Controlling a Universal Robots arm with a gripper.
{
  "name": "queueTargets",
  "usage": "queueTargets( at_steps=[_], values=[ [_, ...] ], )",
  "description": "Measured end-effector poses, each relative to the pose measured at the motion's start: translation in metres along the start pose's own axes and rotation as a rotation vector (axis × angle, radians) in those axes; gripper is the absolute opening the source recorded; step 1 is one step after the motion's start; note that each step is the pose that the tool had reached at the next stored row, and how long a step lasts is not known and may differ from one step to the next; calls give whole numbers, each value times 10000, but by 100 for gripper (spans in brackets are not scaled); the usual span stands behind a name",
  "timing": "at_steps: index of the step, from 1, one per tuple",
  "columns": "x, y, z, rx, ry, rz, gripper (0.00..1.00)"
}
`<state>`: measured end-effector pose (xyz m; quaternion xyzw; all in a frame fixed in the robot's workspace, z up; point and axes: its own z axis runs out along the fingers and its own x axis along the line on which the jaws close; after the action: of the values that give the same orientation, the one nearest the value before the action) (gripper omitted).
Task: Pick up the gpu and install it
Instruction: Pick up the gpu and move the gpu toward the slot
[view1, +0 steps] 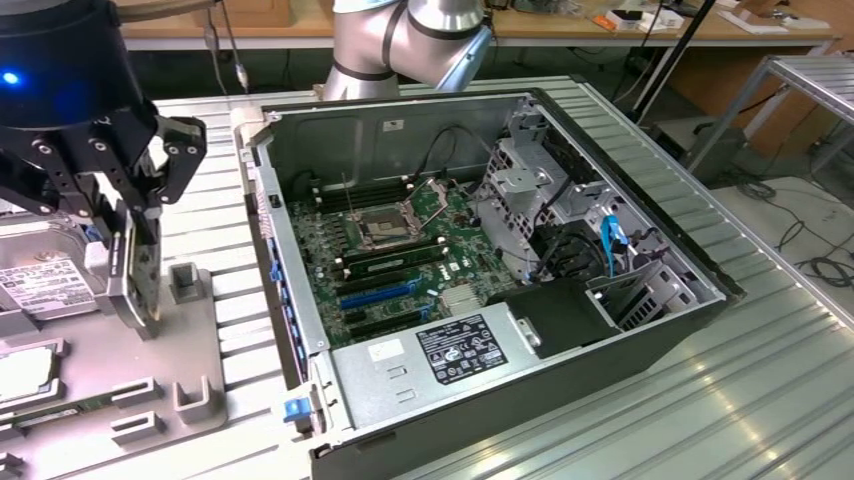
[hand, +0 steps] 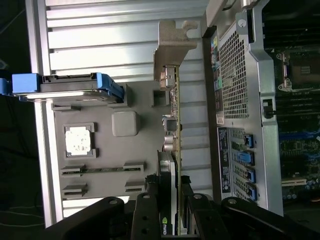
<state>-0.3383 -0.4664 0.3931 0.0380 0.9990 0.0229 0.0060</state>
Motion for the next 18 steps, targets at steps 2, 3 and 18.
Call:
queueTargets(
  at_steps=[2, 3, 18],
  values=[
    [0, 2, -31, 1, 1, 0, 27],
    [-1, 2, -44, 0, 1, 0, 27],
    [-4, 16, -340, -1, 2, 0, 27]
  ],
)
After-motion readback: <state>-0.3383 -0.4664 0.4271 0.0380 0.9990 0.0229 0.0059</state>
